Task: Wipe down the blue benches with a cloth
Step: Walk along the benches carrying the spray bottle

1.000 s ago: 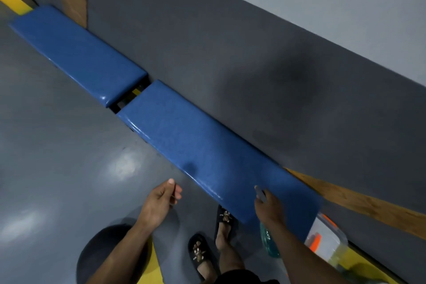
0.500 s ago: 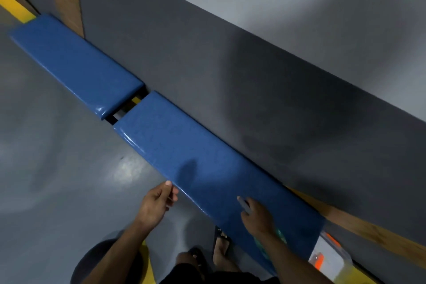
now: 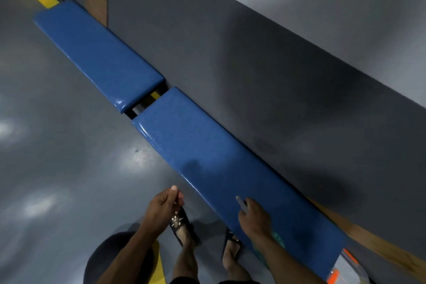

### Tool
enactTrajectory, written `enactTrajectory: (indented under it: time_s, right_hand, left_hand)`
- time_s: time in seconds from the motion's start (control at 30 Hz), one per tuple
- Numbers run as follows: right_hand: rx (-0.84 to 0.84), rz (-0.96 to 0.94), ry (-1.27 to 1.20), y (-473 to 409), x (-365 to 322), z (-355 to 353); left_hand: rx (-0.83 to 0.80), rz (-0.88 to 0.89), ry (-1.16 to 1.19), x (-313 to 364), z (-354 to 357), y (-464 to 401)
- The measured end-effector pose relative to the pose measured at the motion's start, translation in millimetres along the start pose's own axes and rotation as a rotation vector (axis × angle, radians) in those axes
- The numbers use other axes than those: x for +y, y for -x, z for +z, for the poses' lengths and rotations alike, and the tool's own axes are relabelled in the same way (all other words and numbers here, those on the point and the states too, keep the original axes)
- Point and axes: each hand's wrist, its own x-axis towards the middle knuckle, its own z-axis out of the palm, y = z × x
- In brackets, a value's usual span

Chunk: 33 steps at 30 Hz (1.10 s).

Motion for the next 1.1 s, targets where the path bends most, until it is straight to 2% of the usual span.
enactTrajectory:
  time_s: [0.27, 0.4, 0.5, 0.73, 0.9, 1.1]
  right_hand:
    - [0.175, 0.195, -0.139, -41.6, -39.3, -33.7]
    - [0.202, 0.225, -0.1, -45.9, -70.0, -31.7]
    - [0.182, 0.172, -0.116, -40.7, -100.4, -13.8]
    - [-0.005, 0.012, -0.065, -24.4, -174.4, 49.2]
    - [0.002, 0.083, -0.065, -24.4, -201.8, 65.8]
    - [0.13, 0.196, -0.132, -60.7, -207.9, 30.2]
  left_hand:
    - [-0.087, 0.047, -0.095, 22.7, -57.4, -36.4]
    - [-0.112, 0.071, -0.138, 31.4, -90.8, -55.2]
    - [-0.117, 0.081, -0.167, 34.0, -115.8, -67.6]
    - [-0.069, 0.069, -0.149, 31.1, -171.7, -83.8]
    - [-0.032, 0.041, -0.147, 22.5, -195.7, -89.6]
    - [-0.038, 0.052, -0.207, 29.0, -202.1, -104.0]
